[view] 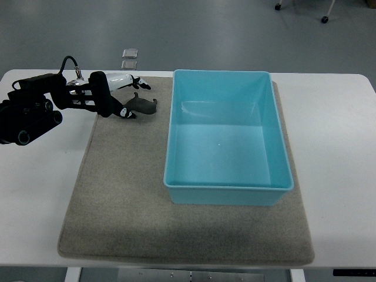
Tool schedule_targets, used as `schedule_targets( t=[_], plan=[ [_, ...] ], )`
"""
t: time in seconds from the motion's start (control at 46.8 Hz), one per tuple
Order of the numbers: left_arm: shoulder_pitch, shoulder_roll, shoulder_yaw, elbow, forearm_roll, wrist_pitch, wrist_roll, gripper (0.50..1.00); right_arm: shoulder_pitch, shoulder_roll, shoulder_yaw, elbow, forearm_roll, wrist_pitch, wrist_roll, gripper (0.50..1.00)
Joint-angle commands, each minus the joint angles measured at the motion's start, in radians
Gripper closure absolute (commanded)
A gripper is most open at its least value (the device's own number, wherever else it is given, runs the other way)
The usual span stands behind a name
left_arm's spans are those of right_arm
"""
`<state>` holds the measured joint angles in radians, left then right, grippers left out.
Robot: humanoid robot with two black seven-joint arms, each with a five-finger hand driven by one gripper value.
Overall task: Place brown hippo in blue box with left hand
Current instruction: 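Close the left hand fingers around the brown hippo, then lift the hippo with the left hand and carry it over the box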
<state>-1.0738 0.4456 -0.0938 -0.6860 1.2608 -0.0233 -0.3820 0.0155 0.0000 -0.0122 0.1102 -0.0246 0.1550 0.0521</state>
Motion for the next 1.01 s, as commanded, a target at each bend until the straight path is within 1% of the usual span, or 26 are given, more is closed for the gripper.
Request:
schedule_targets(
  t=[0.0,0.214,0.428,0.492,0.599,0.684,0.727,0.813,0.92,0.984],
  plan=[
    [0.0,-0.001,0.005,0.0,-0.001,0.0,0.0,0.673,0.0,0.0,0.0,0.0,0.0,0.0,0.0,0.564],
    [0.0,-0.002,0.005,-0.003,0.0,0.0,0.0,0.684,0.0,0.0,0.0,0.0,0.0,0.0,0.0,0.564],
    [0.0,-0.012,0.012,0.0,0.0,0.002,0.002,0.729,0.0,0.0,-0.002,0.0,0.0,0.0,0.0,0.564],
    [0.0,-0.012,0.014,0.0,0.0,0.002,0.002,0.752,0.0,0.0,0.0,0.0,0.0,0.0,0.0,0.564],
    [0.0,-0.012,0.014,0.002,0.0,0.002,0.002,0.752,0.0,0.0,0.0,0.0,0.0,0.0,0.0,0.564],
    [0.0,-0.012,0.017,0.003,0.0,0.002,0.002,0.765,0.0,0.0,0.0,0.0,0.0,0.0,0.0,0.564],
    [0.0,-0.012,0.022,0.005,0.0,0.002,0.002,0.786,0.0,0.0,0.0,0.0,0.0,0.0,0.0,0.564],
    [0.0,-0.013,0.022,0.005,0.0,0.002,0.002,0.812,0.0,0.0,0.0,0.0,0.0,0.0,0.0,0.564],
    [0.0,-0.013,0.022,0.008,0.003,0.002,0.003,0.889,0.0,0.0,0.0,0.0,0.0,0.0,0.0,0.564],
    [0.0,-0.013,0.022,0.008,0.006,0.002,0.005,0.951,0.0,0.0,0.0,0.0,0.0,0.0,0.0,0.564]
  ],
)
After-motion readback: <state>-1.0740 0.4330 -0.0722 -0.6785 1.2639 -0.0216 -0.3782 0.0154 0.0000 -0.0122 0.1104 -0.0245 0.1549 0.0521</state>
